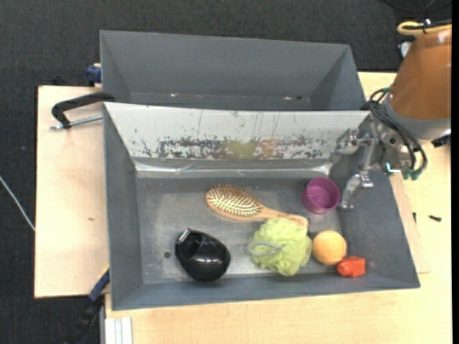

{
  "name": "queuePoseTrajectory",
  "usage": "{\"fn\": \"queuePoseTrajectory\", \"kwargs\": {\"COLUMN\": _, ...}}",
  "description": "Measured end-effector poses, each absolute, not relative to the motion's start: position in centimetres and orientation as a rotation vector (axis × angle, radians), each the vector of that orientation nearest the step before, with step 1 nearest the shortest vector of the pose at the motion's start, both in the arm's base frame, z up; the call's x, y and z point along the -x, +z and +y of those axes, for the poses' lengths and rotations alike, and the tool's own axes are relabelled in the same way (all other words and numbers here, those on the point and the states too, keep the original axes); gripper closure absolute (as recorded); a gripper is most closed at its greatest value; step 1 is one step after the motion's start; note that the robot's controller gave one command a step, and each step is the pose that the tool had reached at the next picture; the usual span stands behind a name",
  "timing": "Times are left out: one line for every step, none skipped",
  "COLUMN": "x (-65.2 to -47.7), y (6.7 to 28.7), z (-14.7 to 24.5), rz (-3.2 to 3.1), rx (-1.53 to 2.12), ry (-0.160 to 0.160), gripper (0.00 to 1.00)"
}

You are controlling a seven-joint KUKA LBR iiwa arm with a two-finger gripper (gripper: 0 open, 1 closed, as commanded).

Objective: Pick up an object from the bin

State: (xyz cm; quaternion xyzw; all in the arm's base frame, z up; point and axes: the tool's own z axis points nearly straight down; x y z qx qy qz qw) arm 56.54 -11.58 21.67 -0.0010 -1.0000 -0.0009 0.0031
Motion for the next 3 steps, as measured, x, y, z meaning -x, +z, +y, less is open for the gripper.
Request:
{"fn": "queuePoseTrajectory", "kwargs": {"x": -56.7, "y": 22.1, "z": -11.5, "rz": -3.144, "rx": 0.000, "ry": -0.001, "gripper": 0.00}}
{"fn": "queuePoseTrajectory", "kwargs": {"x": -57.3, "y": 15.7, "z": -12.8, "rz": -3.148, "rx": -0.038, "ry": 0.001, "gripper": 0.00}}
{"fn": "queuePoseTrajectory", "kwargs": {"x": -57.0, "y": 11.0, "z": -13.3, "rz": -3.138, "rx": 0.027, "ry": -0.004, "gripper": 0.00}}
